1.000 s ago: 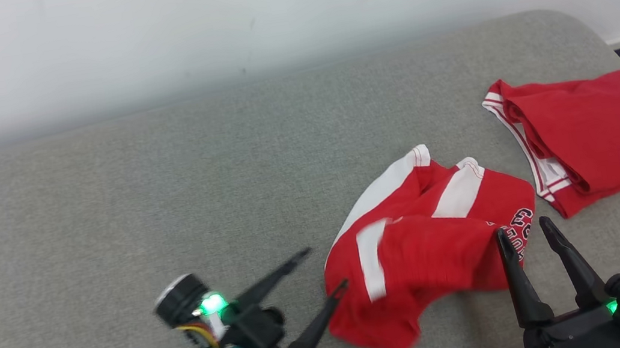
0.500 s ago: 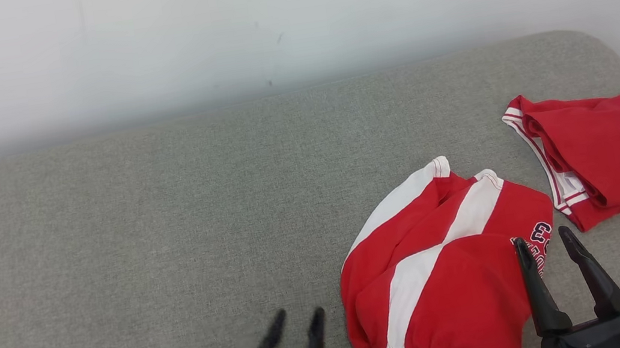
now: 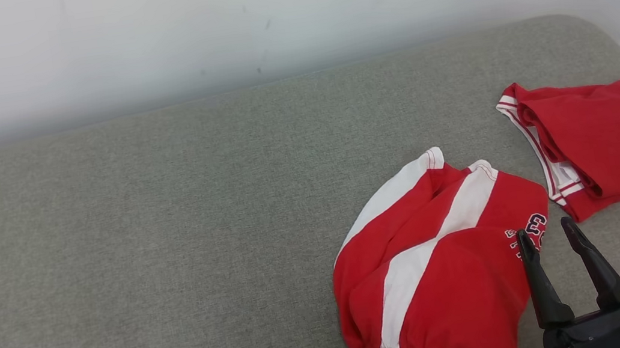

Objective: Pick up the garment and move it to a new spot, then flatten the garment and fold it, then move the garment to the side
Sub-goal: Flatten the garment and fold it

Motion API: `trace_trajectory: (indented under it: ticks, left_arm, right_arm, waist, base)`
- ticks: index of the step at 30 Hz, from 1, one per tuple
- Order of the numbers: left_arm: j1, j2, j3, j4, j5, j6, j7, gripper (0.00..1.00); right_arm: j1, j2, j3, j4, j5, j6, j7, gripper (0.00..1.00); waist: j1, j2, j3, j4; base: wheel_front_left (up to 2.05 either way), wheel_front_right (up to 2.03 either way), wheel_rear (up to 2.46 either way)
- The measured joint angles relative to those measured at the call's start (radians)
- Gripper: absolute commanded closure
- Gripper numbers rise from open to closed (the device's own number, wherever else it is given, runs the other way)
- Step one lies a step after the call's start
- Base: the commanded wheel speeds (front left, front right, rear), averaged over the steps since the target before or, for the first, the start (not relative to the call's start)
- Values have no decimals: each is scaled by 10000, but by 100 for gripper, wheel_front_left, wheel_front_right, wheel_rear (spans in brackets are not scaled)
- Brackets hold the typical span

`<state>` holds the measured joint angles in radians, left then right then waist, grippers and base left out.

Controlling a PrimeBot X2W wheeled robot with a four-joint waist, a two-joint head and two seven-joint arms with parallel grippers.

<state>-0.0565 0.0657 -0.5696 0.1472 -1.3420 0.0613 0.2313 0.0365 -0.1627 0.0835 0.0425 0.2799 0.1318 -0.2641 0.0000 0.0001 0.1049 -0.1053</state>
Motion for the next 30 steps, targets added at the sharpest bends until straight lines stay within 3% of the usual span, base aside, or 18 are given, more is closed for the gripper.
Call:
trace_trajectory:
  ticks: [6, 18, 19, 20, 24, 30]
  left_arm:
    - [-45, -25, 125, -251, -470, 451, 343, 0]
    - [-1017, -144, -627, 617, -614, 623, -499, 0]
    - [-1162, -144, -734, 690, -562, 598, -694, 61]
    - [-1316, -148, -830, 765, -341, 495, -926, 100]
    - [-1809, -6, -1221, 1032, 742, 63, -1643, 100]
    - [-2617, 1593, -1885, 807, 3070, -339, -2291, 100]
  right_arm:
    - [-47, 46, -4, -4, -27, 0, 0, 0]
    - [-237, 12, 27, -27, -86, 0, 0, 0]
    - [-257, 8, 31, -27, -88, 0, 0, 0]
    - [-275, 0, 36, -29, -88, 0, 0, 0]
    - [-289, -25, -6, -25, -117, 0, 0, 0]
    - [-205, 48, -59, 0, -161, 0, 0, 0]
  waist:
    - [0, 0, 135, -205]
    - [1, 0, 447, -495]
    - [0, 0, 461, -501]
    - [0, 0, 468, -504]
    - [0, 0, 440, -472]
    - [0, 0, 313, -285]
  base:
    - [0, 0, 0]
    - [0, 0, 0]
    - [0, 0, 0]
    - [0, 0, 0]
    - [0, 0, 0]
    - [0, 0, 0]
